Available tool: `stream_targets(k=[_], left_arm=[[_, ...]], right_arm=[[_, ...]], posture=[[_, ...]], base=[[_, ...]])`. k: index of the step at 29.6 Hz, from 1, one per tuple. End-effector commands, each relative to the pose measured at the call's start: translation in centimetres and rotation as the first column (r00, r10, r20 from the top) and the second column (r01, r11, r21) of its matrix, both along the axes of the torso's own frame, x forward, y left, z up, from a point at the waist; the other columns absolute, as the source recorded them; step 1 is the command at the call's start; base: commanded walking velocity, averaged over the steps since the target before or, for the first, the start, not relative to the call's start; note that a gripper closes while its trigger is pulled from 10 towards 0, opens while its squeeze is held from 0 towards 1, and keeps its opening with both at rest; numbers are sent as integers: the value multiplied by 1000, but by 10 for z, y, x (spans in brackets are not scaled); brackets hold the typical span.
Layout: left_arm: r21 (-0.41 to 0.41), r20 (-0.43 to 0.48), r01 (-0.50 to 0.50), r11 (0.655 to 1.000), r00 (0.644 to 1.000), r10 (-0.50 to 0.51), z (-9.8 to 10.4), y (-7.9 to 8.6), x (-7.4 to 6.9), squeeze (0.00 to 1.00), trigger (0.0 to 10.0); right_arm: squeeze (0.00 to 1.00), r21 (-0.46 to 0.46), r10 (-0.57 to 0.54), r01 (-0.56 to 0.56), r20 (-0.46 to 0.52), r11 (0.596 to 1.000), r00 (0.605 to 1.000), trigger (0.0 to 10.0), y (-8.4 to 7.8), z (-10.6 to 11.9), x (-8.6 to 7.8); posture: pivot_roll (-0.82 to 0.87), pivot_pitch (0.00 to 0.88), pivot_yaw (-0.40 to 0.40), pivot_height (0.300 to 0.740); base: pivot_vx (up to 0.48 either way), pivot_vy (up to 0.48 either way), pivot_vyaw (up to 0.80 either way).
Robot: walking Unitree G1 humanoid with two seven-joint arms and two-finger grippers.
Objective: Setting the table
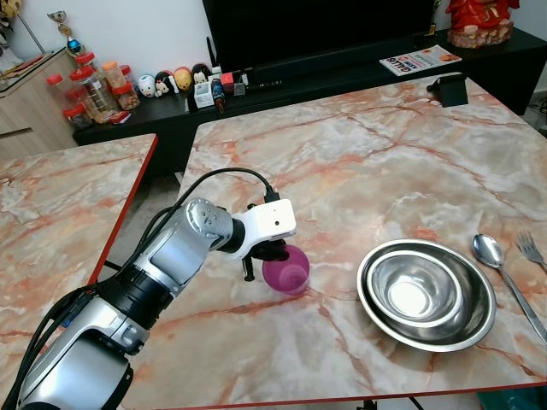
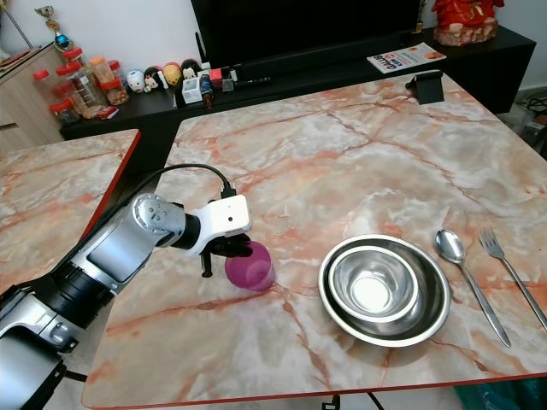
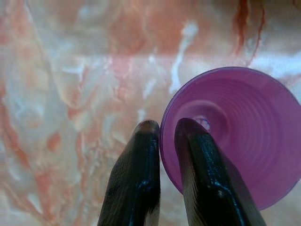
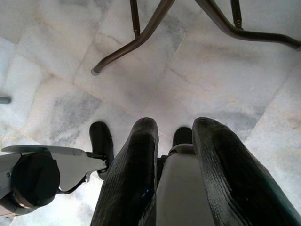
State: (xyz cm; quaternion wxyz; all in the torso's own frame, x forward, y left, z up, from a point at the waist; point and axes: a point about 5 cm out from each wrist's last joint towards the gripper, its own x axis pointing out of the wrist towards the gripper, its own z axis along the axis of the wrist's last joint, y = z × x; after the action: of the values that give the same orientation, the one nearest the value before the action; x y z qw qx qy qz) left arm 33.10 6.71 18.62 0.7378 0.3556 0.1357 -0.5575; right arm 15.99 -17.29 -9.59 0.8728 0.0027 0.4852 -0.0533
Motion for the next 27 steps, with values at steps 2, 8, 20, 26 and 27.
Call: stream_targets(k=[2, 8, 20, 26, 27], left_arm=[[2, 33, -14, 1000, 999, 14, 7, 4, 5, 0, 10000], [-13, 67, -12, 1000, 998, 13, 17, 3, 8, 0, 10000], [-62, 95, -69, 996, 993, 74, 26, 10, 14, 0, 10000], [-411, 129, -236, 881, 941, 312, 58, 18, 33, 0, 10000], [-411, 129, -236, 881, 941, 312, 58, 18, 33, 0, 10000]], right_arm=[[0, 21, -10, 10, -4, 1000, 1000, 10000, 7, -1, -1], [0, 25, -11, 11, -6, 1000, 1000, 10000, 7, -1, -2], [0, 20, -10, 10, -2, 1000, 1000, 10000, 6, -1, -1], [0, 21, -13, 13, 1, 1000, 1000, 10000, 6, -1, -1], [0, 21, -13, 13, 1, 1000, 1000, 10000, 6, -1, -1]], posture=[[-3, 0, 201, 740], [-1, 0, 201, 740], [4, 0, 193, 740], [-9, 0, 195, 740], [-9, 0, 195, 740]], base=[[0, 0, 0], [0, 0, 0], [0, 0, 0], [0, 0, 0], [0, 0, 0]])
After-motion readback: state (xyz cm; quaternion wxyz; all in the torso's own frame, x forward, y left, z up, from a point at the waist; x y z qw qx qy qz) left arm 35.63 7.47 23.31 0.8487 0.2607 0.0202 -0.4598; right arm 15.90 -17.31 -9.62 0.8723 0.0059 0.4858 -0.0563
